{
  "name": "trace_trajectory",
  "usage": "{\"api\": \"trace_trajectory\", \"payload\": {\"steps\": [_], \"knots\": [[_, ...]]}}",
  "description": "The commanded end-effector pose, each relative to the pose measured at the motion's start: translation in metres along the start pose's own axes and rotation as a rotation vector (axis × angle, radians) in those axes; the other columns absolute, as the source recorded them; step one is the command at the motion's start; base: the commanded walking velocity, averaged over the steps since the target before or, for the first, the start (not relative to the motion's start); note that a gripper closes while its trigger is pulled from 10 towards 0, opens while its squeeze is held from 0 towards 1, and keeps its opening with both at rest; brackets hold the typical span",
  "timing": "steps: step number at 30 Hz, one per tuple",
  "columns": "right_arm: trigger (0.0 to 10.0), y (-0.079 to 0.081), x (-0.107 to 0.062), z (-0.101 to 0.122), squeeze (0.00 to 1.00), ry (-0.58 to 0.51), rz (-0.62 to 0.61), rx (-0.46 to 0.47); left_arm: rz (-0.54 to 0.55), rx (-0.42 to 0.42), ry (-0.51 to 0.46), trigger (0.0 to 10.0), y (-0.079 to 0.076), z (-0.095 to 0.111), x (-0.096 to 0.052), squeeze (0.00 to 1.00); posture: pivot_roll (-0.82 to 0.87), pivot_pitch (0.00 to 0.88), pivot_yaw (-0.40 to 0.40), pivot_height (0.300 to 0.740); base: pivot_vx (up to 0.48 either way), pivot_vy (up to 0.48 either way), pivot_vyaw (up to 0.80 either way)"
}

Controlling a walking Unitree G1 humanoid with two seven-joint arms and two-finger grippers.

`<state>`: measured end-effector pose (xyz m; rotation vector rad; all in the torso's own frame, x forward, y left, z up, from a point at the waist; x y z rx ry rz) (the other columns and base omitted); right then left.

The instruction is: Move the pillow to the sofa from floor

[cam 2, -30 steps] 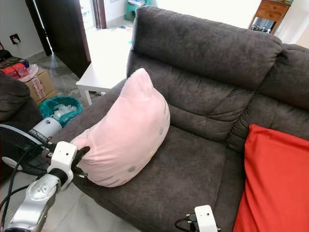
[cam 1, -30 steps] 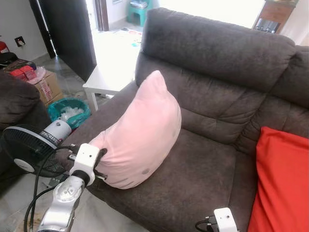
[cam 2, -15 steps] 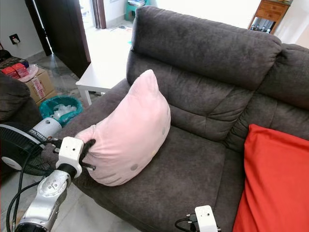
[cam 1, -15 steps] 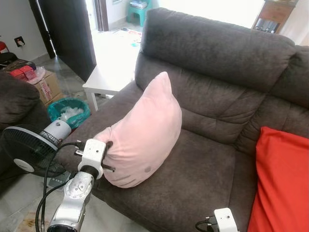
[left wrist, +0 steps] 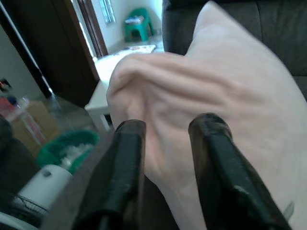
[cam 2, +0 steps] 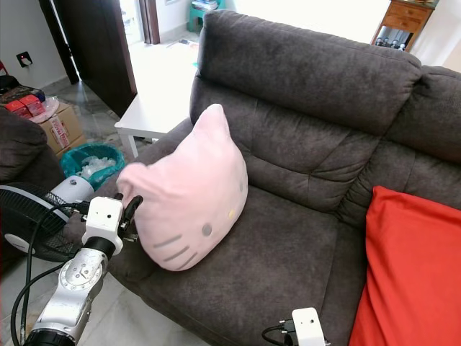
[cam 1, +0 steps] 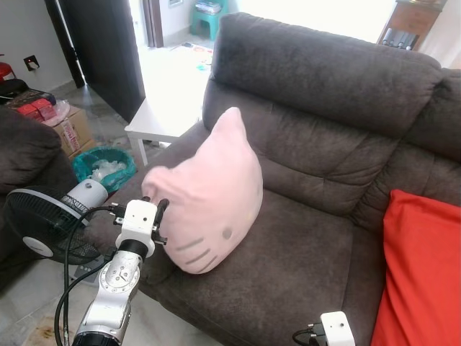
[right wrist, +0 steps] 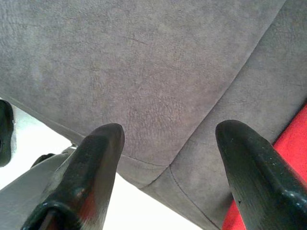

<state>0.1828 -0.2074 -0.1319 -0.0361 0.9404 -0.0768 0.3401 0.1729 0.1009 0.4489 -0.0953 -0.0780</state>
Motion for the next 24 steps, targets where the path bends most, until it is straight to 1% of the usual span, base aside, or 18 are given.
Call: {"api": "trace_trajectory", "payload": {"steps": [1, 2, 3, 4, 5, 6, 8, 9, 10, 11, 15, 16, 17, 18, 20, 21, 24], "knots": [[10.0, -0.003, -0.002, -0.009, 0.0, 0.03, -0.01, 0.018, 0.042, 0.055, -0.066, 10.0, 0.005, 0.014, -0.003, 1.0, 0.13, 0.003, -0.085, 0.74, 0.0, 0.0, 0.0], [10.0, -0.003, -0.002, -0.01, 0.0, 0.031, -0.01, 0.02, 0.077, 0.076, -0.08, 10.0, 0.009, 0.017, -0.005, 1.0, 0.12, 0.001, -0.084, 0.74, 0.0, 0.0, 0.0], [10.0, -0.002, -0.002, -0.01, 0.0, 0.029, -0.01, 0.037, 0.138, 0.111, -0.087, 10.0, 0.017, 0.018, -0.01, 0.04, 0.12, 0.0, -0.082, 0.74, 0.0, 0.0, 0.0], [10.0, -0.002, -0.002, -0.01, 0.0, 0.029, -0.01, 0.037, 0.138, 0.111, -0.087, 10.0, 0.017, 0.018, -0.01, 0.04, 0.12, 0.0, -0.082, 0.74, 0.0, 0.0, 0.0], [10.0, -0.002, -0.002, -0.011, 0.0, 0.029, -0.01, 0.052, 0.154, 0.124, -0.086, 10.0, 0.019, 0.018, -0.012, 0.0, 0.12, 0.0, -0.082, 0.74, 0.0, 0.0, 0.0], [10.0, -0.002, -0.003, -0.012, 0.0, 0.029, -0.012, 0.068, 0.166, 0.137, -0.086, 10.0, 0.02, 0.017, -0.016, 0.0, 0.13, 0.0, -0.08, 0.74, 0.0, 0.0, 0.0], [10.0, 0.0, -0.003, -0.013, 0.0, 0.022, -0.012, 0.129, 0.181, 0.159, -0.069, 10.0, 0.02, 0.012, -0.026, 0.0, 0.13, 0.0, -0.077, 0.74, 0.0, 0.0, 0.0], [10.0, 0.0, -0.003, -0.013, 0.0, 0.019, -0.012, 0.145, 0.19, 0.161, -0.055, 10.0, 0.02, 0.009, -0.03, 0.0, 0.13, 0.0, -0.075, 0.74, 0.0, 0.0, 0.0], [10.0, 0.001, -0.004, -0.013, 0.0, 0.004, -0.015, 0.177, 0.194, 0.147, -0.014, 10.0, 0.018, -0.002, -0.04, 0.0, 0.13, 0.0, -0.071, 0.74, 0.0, 0.0, 0.0], [10.0, 0.001, -0.004, -0.013, 0.0, -0.004, -0.017, 0.205, 0.19, 0.138, 0.009, 10.0, 0.016, -0.008, -0.045, 0.0, 0.13, 0.0, -0.07, 0.74, 0.0, 0.0, 0.0], [10.0, 0.002, -0.004, -0.011, 0.0, -0.018, -0.017, 0.214, 0.194, 0.13, 0.023, 10.0, 0.015, -0.011, -0.049, 0.0, 0.13, 0.0, -0.068, 0.74, 0.0, 0.0, 0.0], [10.0, 0.002, -0.005, -0.01, 0.0, -0.031, -0.017, 0.224, 0.202, 0.12, 0.037, 10.0, 0.015, -0.014, -0.052, 0.0, 0.13, 0.0, -0.066, 0.74, 0.0, 0.0, 0.0], [10.0, 0.001, -0.006, -0.006, 0.0, -0.07, -0.035, 0.248, 0.217, 0.088, 0.072, 10.0, 0.014, -0.022, -0.058, 0.0, 0.13, 0.0, -0.062, 0.74, 0.0, 0.0, 0.0], [10.0, 0.001, -0.006, -0.006, 0.0, -0.07, -0.035, 0.248, 0.217, 0.088, 0.072, 10.0, 0.014, -0.022, -0.058, 0.0, 0.13, 0.0, -0.062, 0.74, 0.0, 0.0, 0.0], [10.0, 0.003, -0.006, -0.005, 0.0, -0.089, -0.022, 0.307, 0.213, 0.065, 0.101, 10.0, 0.011, -0.029, -0.061, 0.0, 0.13, 0.0, -0.057, 0.74, 0.0, 0.0, 0.0], [10.0, 0.003, -0.006, -0.005, 0.0, -0.089, -0.022, 0.307, 0.213, 0.065, 0.101, 10.0, 0.011, -0.029, -0.061, 0.0, 0.13, 0.0, -0.057, 0.74, 0.0, 0.0, 0.0], [10.0, 0.005, -0.007, -0.006, 0.0, -0.098, -0.018, 0.38, 0.221, 0.056, 0.103, 10.0, 0.012, -0.029, -0.059, 0.0, 0.13, 0.0, -0.054, 0.74, 0.0, 0.0, 0.0]]}}
Point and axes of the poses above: a point about 5 cm out from each wrist's last joint towards the gripper, its own x axis pointing out of the wrist towards the gripper, its own z axis along the axis of the wrist's last joint, y = z × x, the point moved 5 cm from there along x, pointing out of the wrist towards the gripper, and after that the axes turned 9 degrees about x, right-handed, at the moved point
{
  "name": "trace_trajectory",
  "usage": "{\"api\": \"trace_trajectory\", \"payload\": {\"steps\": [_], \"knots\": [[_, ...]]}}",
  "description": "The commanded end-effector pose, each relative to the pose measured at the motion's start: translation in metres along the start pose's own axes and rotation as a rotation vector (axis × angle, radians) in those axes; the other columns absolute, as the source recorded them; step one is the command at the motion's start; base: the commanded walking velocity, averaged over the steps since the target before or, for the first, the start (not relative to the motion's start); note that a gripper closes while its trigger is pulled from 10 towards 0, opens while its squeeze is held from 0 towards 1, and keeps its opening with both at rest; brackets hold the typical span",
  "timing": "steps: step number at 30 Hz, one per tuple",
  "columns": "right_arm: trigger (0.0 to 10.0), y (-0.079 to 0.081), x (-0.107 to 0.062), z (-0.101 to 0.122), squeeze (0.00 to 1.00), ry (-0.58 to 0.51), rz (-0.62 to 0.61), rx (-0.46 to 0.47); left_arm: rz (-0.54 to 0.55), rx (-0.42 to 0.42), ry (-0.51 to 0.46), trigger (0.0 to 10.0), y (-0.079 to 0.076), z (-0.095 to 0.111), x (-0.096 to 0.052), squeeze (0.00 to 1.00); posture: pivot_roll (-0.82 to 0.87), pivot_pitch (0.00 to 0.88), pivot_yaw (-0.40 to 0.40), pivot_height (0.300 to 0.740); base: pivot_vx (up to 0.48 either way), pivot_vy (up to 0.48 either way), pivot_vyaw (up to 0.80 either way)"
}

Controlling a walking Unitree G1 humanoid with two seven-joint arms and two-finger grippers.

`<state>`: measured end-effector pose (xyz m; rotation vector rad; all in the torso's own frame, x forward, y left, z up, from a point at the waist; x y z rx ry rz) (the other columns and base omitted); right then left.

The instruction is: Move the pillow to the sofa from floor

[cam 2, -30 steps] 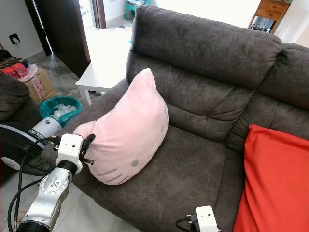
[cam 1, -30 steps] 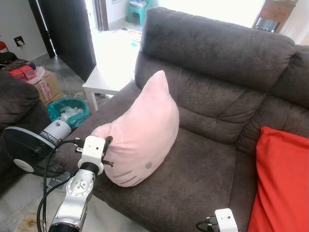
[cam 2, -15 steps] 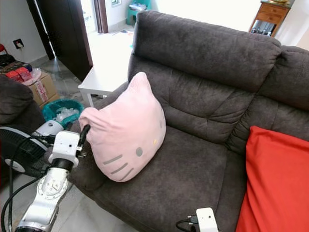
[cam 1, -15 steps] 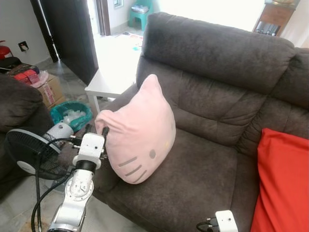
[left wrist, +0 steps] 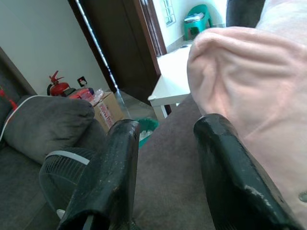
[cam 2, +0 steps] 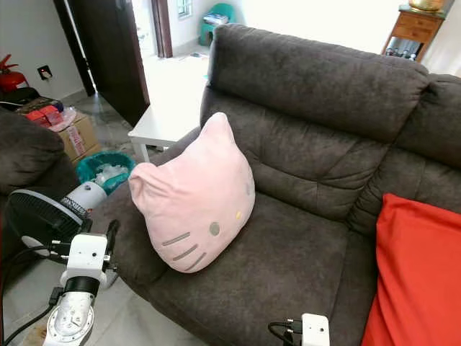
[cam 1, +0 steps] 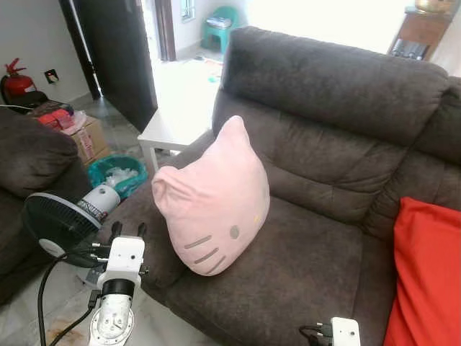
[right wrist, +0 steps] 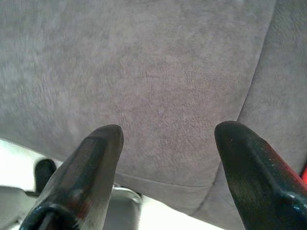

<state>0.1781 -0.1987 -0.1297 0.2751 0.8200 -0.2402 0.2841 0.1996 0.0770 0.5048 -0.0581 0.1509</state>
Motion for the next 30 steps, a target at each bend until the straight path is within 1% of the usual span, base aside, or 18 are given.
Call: {"api": "trace_trajectory", "payload": {"steps": [1, 2, 10, 14, 18, 30], "knots": [[10.0, -0.004, -0.002, -0.002, 0.0, -0.006, -0.017, 0.04, 0.012, -0.011, 0.016, 10.0, 0.002, -0.001, 0.003, 0.0, 0.13, 0.0, -0.053, 0.74, 0.0, 0.0, 0.0], [10.0, -0.004, -0.001, 0.0, 0.0, -0.012, -0.02, 0.026, 0.01, -0.012, 0.012, 10.0, 0.003, 0.0, 0.004, 0.0, 0.13, 0.004, -0.052, 0.74, 0.0, 0.0, 0.0], [10.0, 0.0, -0.001, -0.001, 0.0, 0.004, 0.011, 0.014, 0.001, -0.016, 0.005, 10.0, 0.003, 0.002, 0.007, 0.0, 0.13, 0.042, -0.047, 0.74, 0.0, 0.0, 0.0], [10.0, 0.0, 0.0, -0.002, 0.0, 0.01, 0.011, 0.031, -0.007, -0.019, 0.007, 10.0, 0.002, 0.001, 0.009, 0.0, 0.13, 0.053, -0.043, 0.74, 0.0, 0.0, 0.0], [10.0, 0.001, 0.0, -0.002, 0.0, 0.02, 0.018, 0.024, -0.014, -0.019, 0.001, 10.0, -0.001, 0.004, 0.011, 0.0, 0.13, 0.058, -0.041, 0.74, 0.0, 0.0, 0.0], [10.0, 0.0, 0.001, -0.001, 0.0, 0.022, 0.007, 0.016, -0.021, -0.02, -0.003, 10.0, -0.002, 0.007, 0.015, 0.0, 0.12, 0.069, -0.037, 0.74, -0.265, 0.0, 0.0]]}}
Point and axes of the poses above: a point about 5 cm out from each wrist's last joint towards the gripper, its own x axis pointing out of the wrist towards the gripper, its own z axis along the axis of the wrist's last joint, y = z × x, the point moved 5 cm from there along x, pointing out of the wrist towards the gripper, and after that the axes turned 9 degrees about x, right-handed, at the moved point
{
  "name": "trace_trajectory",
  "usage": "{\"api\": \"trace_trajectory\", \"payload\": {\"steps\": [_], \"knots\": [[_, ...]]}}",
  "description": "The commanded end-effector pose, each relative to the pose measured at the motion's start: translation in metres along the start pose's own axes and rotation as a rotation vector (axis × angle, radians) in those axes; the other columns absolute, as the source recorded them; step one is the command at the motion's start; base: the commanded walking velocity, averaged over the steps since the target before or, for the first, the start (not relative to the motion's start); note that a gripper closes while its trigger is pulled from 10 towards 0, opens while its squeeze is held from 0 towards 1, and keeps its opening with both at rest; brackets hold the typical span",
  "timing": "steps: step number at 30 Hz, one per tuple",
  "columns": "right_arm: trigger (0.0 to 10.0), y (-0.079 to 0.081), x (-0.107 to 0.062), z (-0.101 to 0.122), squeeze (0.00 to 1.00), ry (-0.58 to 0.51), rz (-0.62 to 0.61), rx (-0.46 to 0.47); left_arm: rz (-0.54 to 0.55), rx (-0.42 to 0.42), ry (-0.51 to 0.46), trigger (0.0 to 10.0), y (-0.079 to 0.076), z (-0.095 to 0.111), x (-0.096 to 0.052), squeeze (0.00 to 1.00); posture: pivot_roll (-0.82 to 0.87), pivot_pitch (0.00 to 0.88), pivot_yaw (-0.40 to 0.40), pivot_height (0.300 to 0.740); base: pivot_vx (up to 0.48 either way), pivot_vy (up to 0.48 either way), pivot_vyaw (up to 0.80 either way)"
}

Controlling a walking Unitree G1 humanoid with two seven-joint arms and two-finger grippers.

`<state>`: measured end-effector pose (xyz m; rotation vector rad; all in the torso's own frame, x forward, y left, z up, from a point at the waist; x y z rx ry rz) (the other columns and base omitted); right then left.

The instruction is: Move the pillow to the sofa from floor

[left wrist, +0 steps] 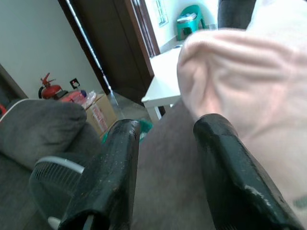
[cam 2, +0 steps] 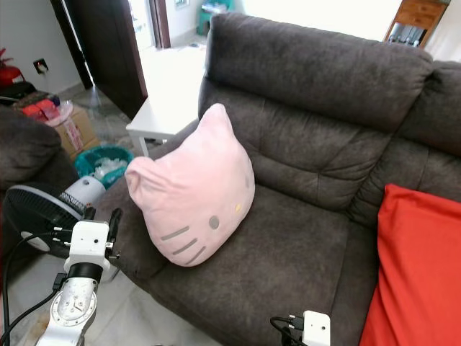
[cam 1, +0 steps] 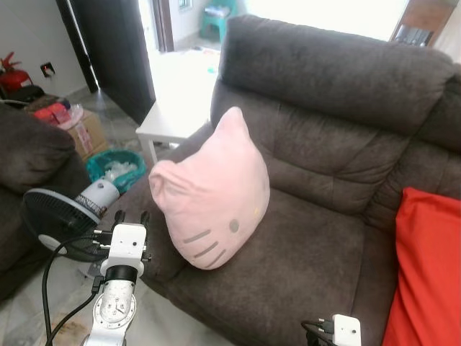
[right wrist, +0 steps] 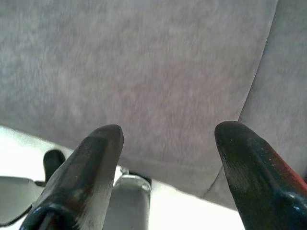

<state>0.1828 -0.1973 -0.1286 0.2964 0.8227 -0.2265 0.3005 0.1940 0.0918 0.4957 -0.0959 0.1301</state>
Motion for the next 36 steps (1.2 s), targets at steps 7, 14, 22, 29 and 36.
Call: {"api": "trace_trajectory", "payload": {"steps": [7, 14, 22, 29, 36], "knots": [[10.0, -0.003, -0.001, -0.004, 0.0, 0.017, -0.017, 0.005, -0.014, -0.011, 0.037, 10.0, -0.003, -0.008, -0.002, 0.0, 0.12, 0.07, -0.036, 0.74, -0.294, 0.0, 0.0], [10.0, -0.003, -0.001, -0.005, 0.0, 0.022, -0.014, 0.003, -0.015, -0.01, 0.044, 10.0, -0.003, -0.01, -0.002, 0.0, 0.12, 0.062, -0.035, 0.74, -0.302, 0.0, 0.0], [10.0, -0.002, -0.002, -0.007, 0.0, 0.026, -0.009, 0.005, -0.044, -0.042, 0.11, 10.0, -0.008, -0.025, -0.002, 0.0, 0.13, 0.047, -0.036, 0.74, -0.263, 0.0, 0.0], [10.0, -0.001, -0.002, -0.008, 0.0, 0.029, -0.006, 0.006, -0.097, -0.078, 0.24, 10.0, -0.013, -0.057, -0.002, 0.0, 0.12, 0.036, -0.035, 0.74, 0.0, 0.0, 0.0], [10.0, -0.001, -0.001, -0.007, 0.0, 0.031, -0.002, 0.008, -0.157, -0.057, 0.459, 10.0, -0.011, -0.116, -0.018, 0.0, 0.13, 0.037, -0.037, 0.74, 0.0, 0.0, 0.0]]}}
Point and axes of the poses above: a point about 5 cm out from each wrist's last joint towards the gripper, its own x axis pointing out of the wrist towards the gripper, its own z axis along the axis of the wrist's last joint, y = z × x, the point moved 5 cm from there along x, pointing out of the wrist towards the gripper, and after that the axes turned 9 degrees about x, right-handed, at the moved point
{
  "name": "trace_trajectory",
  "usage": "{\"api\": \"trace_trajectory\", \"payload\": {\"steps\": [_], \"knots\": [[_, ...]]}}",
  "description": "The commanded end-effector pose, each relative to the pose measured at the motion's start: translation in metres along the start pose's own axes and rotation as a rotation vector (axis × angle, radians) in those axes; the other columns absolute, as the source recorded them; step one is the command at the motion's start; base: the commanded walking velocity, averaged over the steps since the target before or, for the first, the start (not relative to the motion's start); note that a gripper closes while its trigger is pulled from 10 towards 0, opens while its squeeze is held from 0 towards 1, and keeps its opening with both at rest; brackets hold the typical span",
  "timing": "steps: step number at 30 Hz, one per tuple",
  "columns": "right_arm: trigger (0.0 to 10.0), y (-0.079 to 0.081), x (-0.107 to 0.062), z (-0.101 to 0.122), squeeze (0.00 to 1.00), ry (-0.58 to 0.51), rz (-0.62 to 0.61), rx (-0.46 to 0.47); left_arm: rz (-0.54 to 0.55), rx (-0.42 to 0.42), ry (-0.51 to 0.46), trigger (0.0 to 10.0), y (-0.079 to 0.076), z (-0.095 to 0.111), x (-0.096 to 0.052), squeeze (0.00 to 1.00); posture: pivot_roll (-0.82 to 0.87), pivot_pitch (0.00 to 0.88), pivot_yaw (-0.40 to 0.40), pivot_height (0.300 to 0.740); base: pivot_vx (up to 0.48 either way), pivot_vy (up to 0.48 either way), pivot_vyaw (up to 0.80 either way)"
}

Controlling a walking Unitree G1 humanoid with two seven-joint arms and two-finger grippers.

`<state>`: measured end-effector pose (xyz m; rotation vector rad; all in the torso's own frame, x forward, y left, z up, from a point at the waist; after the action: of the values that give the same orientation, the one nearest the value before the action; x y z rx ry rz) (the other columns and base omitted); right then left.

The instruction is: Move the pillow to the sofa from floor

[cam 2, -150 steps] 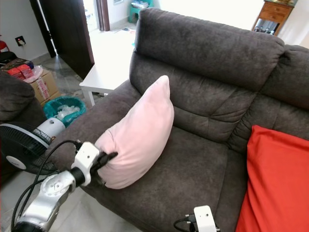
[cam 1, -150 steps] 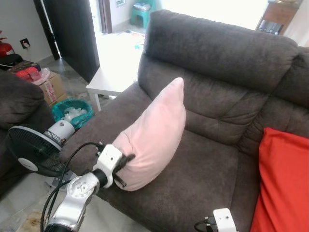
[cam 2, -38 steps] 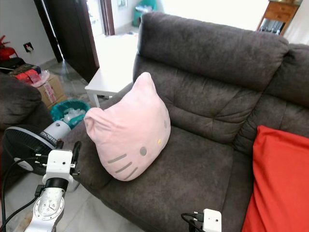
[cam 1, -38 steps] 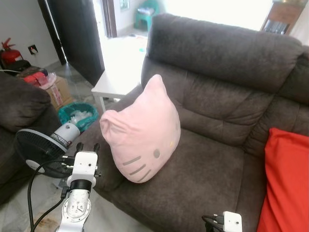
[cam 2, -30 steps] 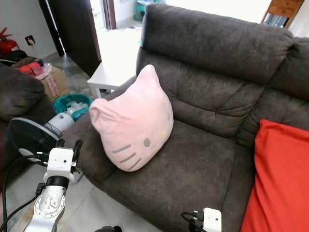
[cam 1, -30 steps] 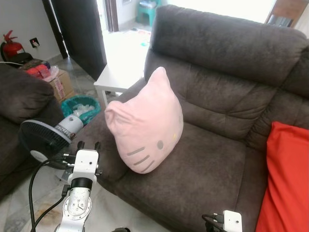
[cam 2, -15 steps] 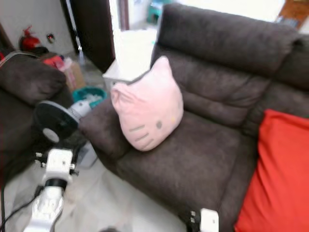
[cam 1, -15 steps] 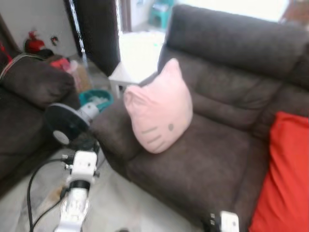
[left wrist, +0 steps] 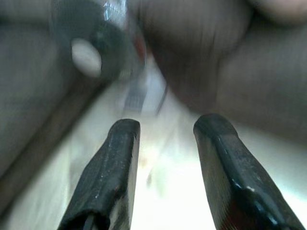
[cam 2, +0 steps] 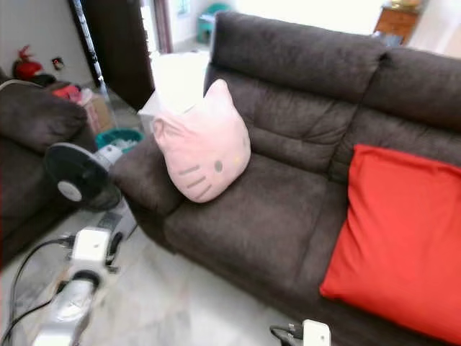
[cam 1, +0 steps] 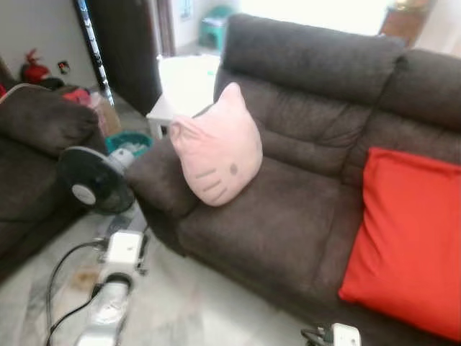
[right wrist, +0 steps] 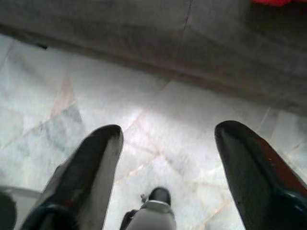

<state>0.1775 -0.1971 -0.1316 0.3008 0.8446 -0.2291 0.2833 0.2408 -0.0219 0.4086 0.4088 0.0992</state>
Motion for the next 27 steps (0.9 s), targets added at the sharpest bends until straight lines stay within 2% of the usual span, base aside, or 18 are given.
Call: {"api": "trace_trajectory", "payload": {"steps": [1, 3, 4, 6, 10, 14, 17, 23, 27], "knots": [[10.0, 0.002, 0.0, -0.001, 0.0, 0.009, 0.004, 0.005, -0.019, -0.004, 0.035, 10.0, -0.001, -0.007, 0.004, 0.0, 0.13, 0.039, -0.035, 0.74, 0.0, 0.0, 0.0], [10.0, 0.002, 0.001, -0.001, 0.0, 0.009, 0.005, 0.005, -0.04, -0.014, 0.119, 10.0, -0.005, -0.028, 0.0, 0.0, 0.13, 0.042, -0.036, 0.74, 0.0, 0.0, 0.0], [10.0, 0.003, 0.001, -0.001, 0.0, 0.009, 0.006, 0.002, -0.044, -0.011, 0.196, 10.0, -0.007, -0.047, -0.005, 0.0, 0.13, 0.04, -0.037, 0.74, 0.0, 0.0, 0.0], [10.0, 0.003, 0.001, 0.0, 0.0, 0.007, 0.006, -0.004, -0.046, -0.032, 0.245, 10.0, -0.008, -0.06, -0.01, 0.0, 0.12, 0.044, -0.036, 0.74, 0.0, 0.0, 0.0], [10.0, 0.002, 0.001, 0.0, 0.0, 0.005, -0.001, 0.002, -0.089, -0.014, 0.331, 10.0, -0.017, -0.085, -0.023, 0.0, 0.12, 0.045, -0.038, 0.74, 0.0, 0.0, 0.0], [10.0, 0.003, 0.001, 0.0, 0.0, 0.007, -0.001, 0.0, -0.118, -0.015, 0.459, 10.0, -0.022, -0.115, -0.041, 0.0, 0.12, 0.047, -0.044, 0.74, 0.0, 0.0, 0.0], [10.0, 0.003, 0.001, 0.0, 0.0, 0.008, 0.0, 0.002, -0.14, 0.001, 0.471, 10.0, -0.026, -0.119, -0.045, 0.0, 0.12, 0.045, -0.046, 0.74, 0.0, 0.0, 0.0], [10.0, 0.003, 0.001, -0.001, 0.0, 0.02, 0.004, -0.016, -0.139, 0.004, 0.453, 10.0, -0.026, -0.117, -0.044, 0.0, 0.12, 0.044, -0.047, 0.74, 0.0, 0.0, 0.0], [10.0, 0.003, 0.001, -0.003, 0.0, 0.031, 0.0, 0.0, -0.154, 0.009, 0.452, 10.0, -0.031, -0.116, -0.044, 0.0, 0.12, 0.039, -0.042, 0.74, 0.0, 0.0, 0.0]]}}
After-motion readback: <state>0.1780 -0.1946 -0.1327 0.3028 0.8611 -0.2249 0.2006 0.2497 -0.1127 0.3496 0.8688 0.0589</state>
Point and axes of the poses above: a point about 5 cm out from each wrist's last joint towards the gripper, its own x axis pointing out of the wrist towards the gripper, its own z axis along the axis of the wrist's last joint, y = z × x, the point moved 5 cm from there along x, pointing out of the wrist towards the gripper, and after that the axes turned 9 degrees about x, right-handed, at the moved point
